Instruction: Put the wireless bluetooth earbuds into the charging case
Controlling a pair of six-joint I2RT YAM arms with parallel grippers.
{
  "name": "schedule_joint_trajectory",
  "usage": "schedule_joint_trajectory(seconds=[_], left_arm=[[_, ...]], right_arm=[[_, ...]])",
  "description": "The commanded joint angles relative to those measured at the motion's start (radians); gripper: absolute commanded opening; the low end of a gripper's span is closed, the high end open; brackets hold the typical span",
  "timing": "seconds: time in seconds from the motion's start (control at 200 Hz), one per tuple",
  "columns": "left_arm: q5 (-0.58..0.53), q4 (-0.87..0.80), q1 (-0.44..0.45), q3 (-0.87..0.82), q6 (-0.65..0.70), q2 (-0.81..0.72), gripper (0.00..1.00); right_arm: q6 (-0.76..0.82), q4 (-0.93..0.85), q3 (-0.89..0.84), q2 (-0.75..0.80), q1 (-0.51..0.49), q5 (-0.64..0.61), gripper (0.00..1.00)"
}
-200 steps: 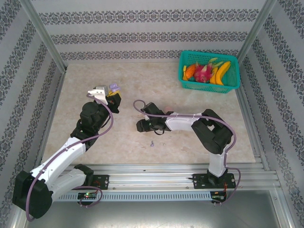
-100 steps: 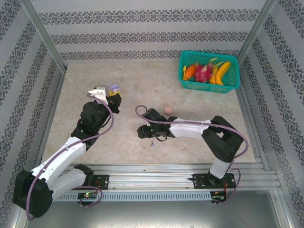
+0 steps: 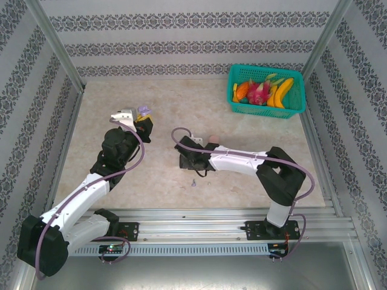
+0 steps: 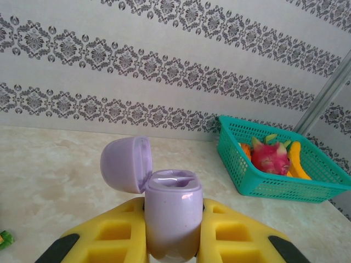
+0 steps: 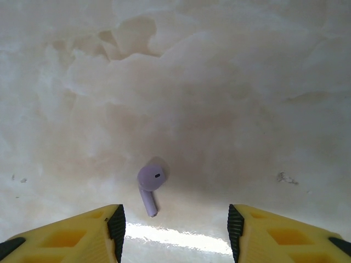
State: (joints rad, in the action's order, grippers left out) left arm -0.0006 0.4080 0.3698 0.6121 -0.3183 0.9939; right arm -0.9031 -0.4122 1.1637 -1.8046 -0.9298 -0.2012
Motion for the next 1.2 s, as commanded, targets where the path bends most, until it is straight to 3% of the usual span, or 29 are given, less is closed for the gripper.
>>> schedule_joint_trajectory(seconds=[0.0, 0.759, 1.199], left_arm=[[0.015, 0.063, -0.023, -0.008, 0.002, 0.001, 0.00], [0.064, 0.114, -0.083, -0.054, -0.046, -0.010, 0.00], [0.065, 0.123, -0.088, -0.068, -0.059, -0.018, 0.00]], right_arm=[[-0.078, -0.090, 0.060, -0.048, -0.021, -0.074, 0.53], [-0.151, -0.207, 0.249, -0.239, -0.050, -0.099, 0.47], [-0.156, -0.232, 0.277, -0.291, -0.053, -0.115, 0.36]])
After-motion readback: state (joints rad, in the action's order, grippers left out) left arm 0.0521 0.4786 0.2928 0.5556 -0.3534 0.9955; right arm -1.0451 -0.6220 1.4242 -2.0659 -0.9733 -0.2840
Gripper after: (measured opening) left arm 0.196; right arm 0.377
